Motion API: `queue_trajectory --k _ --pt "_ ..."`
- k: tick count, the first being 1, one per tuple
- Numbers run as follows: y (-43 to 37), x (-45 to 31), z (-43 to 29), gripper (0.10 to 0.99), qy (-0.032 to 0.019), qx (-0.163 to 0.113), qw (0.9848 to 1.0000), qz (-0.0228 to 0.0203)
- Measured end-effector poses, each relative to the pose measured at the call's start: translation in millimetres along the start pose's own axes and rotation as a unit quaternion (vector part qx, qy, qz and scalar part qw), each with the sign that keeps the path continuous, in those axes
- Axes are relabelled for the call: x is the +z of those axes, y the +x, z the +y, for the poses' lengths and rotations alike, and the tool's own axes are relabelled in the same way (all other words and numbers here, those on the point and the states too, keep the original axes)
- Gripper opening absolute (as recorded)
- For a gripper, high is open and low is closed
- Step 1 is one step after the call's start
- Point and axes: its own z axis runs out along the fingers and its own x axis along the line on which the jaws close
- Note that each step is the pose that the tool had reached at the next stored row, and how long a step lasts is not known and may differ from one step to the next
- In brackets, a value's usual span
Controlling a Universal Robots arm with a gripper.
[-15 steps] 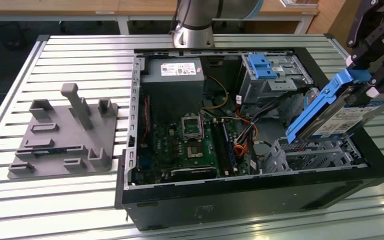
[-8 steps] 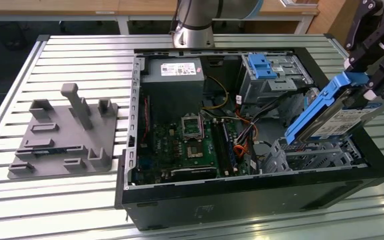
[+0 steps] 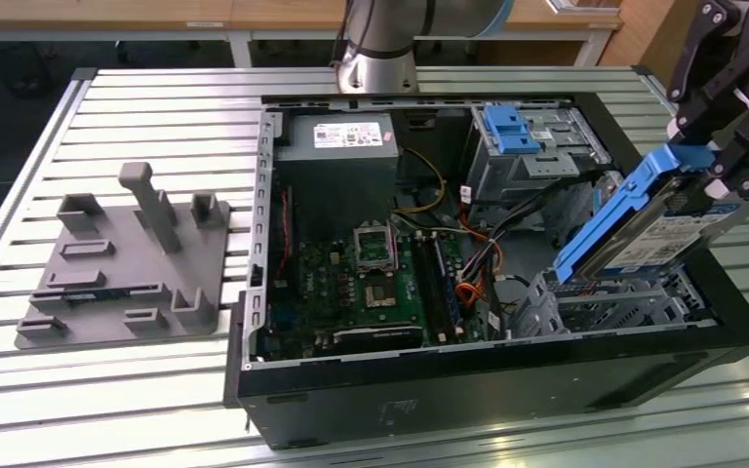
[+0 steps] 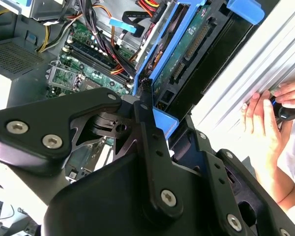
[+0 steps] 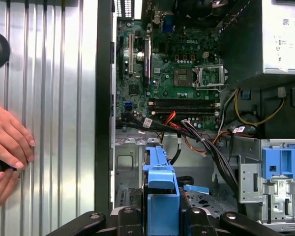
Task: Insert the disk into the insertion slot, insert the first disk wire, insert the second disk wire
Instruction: 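Insert the disk into the insertion slot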
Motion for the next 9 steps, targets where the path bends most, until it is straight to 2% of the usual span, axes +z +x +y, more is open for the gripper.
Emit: queue_trajectory --k 9 --pt "-0.2 4.5 -0.2 0.365 -0.0003 -0.003 1.0000 0.0002"
